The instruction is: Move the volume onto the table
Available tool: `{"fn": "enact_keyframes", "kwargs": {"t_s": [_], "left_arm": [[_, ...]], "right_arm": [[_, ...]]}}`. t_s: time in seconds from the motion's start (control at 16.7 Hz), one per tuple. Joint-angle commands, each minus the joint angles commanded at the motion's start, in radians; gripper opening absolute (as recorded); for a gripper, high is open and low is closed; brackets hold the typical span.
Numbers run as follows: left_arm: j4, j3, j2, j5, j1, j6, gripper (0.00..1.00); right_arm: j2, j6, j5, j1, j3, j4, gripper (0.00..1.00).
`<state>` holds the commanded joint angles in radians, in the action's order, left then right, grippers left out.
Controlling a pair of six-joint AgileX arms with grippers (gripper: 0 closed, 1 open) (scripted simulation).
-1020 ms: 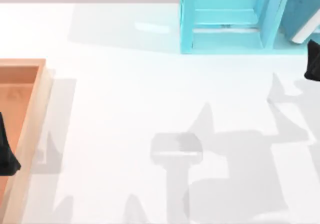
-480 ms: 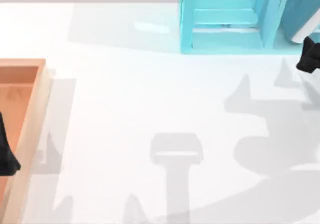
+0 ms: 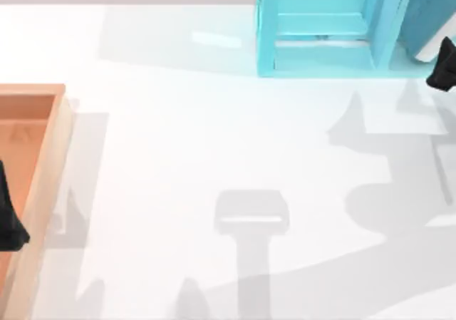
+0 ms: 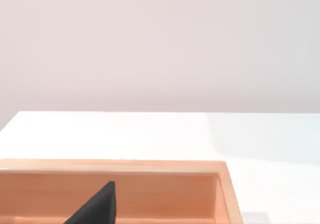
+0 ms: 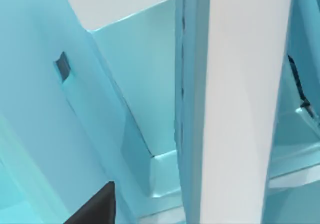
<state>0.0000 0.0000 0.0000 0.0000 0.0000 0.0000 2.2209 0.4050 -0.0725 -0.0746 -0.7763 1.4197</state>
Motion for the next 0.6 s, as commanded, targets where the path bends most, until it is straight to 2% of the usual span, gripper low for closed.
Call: {"fn": "enact_keyframes", "kwargs": {"t_s": [0.42, 0.6], "left_arm": [[0.0, 0.0, 0.0, 0.0, 0.0, 0.0, 1.0], [0.0, 0.0, 0.0, 0.0, 0.0, 0.0, 1.0]], "right_arm": [[0.0, 0.0, 0.001, 0.005, -0.002, 0.0, 1.0], [0.036, -0.001, 0.006, 0.005, -0.073, -0.036, 1.0]]}}
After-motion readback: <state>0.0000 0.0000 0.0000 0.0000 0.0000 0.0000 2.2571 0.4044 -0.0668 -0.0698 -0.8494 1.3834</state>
